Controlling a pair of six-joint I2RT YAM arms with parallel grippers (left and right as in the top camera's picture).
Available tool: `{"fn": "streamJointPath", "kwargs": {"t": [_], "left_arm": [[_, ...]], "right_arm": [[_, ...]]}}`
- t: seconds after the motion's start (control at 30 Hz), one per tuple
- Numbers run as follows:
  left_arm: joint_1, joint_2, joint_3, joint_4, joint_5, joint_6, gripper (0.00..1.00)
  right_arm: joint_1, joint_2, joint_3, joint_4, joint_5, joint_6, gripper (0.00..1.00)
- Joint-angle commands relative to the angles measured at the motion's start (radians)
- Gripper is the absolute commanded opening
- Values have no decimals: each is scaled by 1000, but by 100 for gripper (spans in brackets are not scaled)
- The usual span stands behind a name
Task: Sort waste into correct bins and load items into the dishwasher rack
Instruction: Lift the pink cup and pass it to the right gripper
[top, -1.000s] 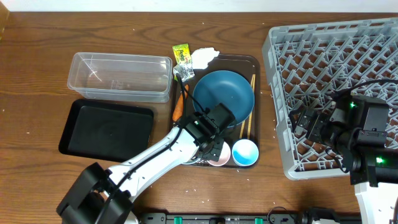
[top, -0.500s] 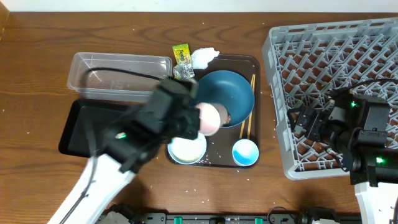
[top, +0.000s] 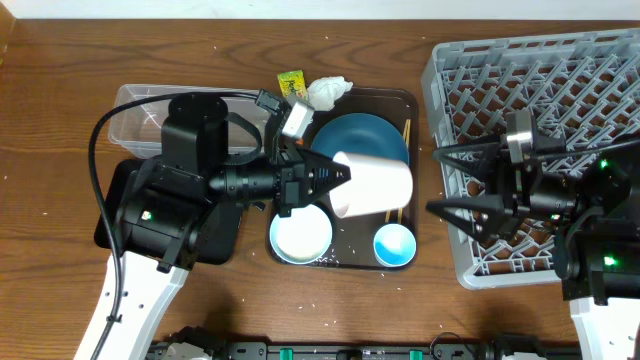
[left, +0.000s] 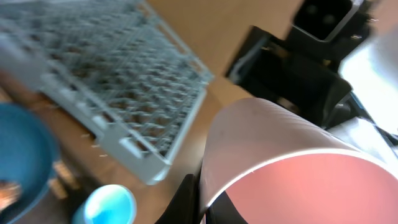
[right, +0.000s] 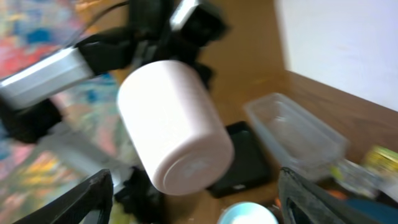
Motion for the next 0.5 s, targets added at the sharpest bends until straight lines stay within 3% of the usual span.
{"fn": "streamJointPath", "kwargs": {"t": [0.0, 0.23, 0.47], "left_arm": [[2, 1, 13, 16, 145, -6, 6], [2, 0, 13, 56, 198, -8, 6], [2, 1, 13, 56, 196, -8, 6]], "right_arm": [[69, -5, 10, 39, -105, 60, 79], [200, 2, 10, 60, 10, 50, 80], [299, 4, 10, 105, 100, 50, 72]]}}
